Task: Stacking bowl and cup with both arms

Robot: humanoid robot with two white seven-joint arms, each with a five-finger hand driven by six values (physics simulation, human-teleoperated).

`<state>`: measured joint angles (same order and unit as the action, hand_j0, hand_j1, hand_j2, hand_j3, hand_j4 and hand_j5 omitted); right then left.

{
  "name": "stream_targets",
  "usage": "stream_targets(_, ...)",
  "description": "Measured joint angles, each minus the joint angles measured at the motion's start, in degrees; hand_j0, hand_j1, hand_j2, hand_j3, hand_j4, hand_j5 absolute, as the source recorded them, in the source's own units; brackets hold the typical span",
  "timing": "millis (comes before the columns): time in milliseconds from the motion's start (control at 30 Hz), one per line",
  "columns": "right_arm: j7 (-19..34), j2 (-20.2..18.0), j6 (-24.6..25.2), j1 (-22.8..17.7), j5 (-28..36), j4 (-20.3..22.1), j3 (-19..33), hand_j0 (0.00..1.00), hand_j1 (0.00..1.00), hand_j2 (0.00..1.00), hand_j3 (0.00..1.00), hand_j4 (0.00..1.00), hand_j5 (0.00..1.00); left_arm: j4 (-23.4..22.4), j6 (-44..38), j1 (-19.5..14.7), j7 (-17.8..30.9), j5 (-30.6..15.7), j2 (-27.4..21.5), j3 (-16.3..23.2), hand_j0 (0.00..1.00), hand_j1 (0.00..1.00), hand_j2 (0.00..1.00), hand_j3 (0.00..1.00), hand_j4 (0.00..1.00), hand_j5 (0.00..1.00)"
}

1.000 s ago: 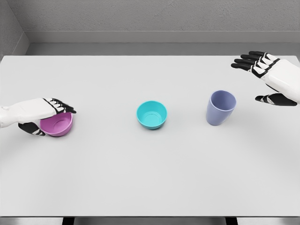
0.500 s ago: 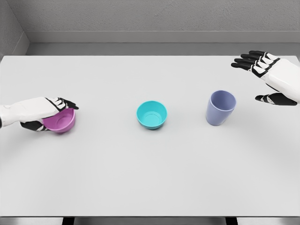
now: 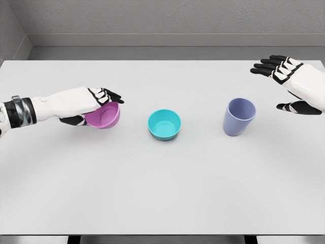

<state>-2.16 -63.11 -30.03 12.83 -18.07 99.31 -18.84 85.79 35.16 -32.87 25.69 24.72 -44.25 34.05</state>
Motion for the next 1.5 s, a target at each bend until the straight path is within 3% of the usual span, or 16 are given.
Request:
stream_targets(400,0.00,0.00,-0.02,0.00,0.00,0.00,0.00,1.00,1.00,1.00,1.00,1.00,1.00,0.20,0.04,-8.88,0.17,2.86,10.39,8.28,0.59,0.59,0.59,0.59,0.59,0.59)
stream_targets(667,0.00,0.00,-0.02,0.00,0.00,0.00,0.00,1.00,1.00,1.00,1.00,1.00,1.00,-0.79,0.02,-12.22,0.19,4.48,13.95,11.54,0.61,0.61,0.61,0.61,0.61,0.61)
stream_targets(900,0.00,0.00,-0.02,0.00,0.01,0.00,0.00,1.00,1.00,1.00,1.00,1.00,1.00,-3.22,0.01,-13.18,0.20,5.45,15.92,13.23,0.64,0.64,0.64,0.64,0.64,0.64)
stream_targets(1300,0.00,0.00,-0.02,0.00,0.00,0.00,0.00,1.00,1.00,1.00,1.00,1.00,1.00,-5.81,-0.01,-13.27,0.18,5.52,16.58,14.21,0.89,0.89,0.89,0.89,0.89,0.89)
stream_targets(1367,0.00,0.00,-0.02,0.00,0.00,0.00,0.00,1.00,1.00,1.00,1.00,1.00,1.00,-5.96,-0.01,-13.27,0.18,5.52,16.58,14.31,0.99,0.99,0.99,0.99,0.99,0.99)
stream_targets(1500,0.00,0.00,-0.02,0.00,0.02,0.00,0.00,1.00,1.00,1.00,1.00,1.00,1.00,-6.11,-0.03,-13.36,0.18,5.53,16.65,14.50,1.00,1.00,1.00,1.00,1.00,1.00)
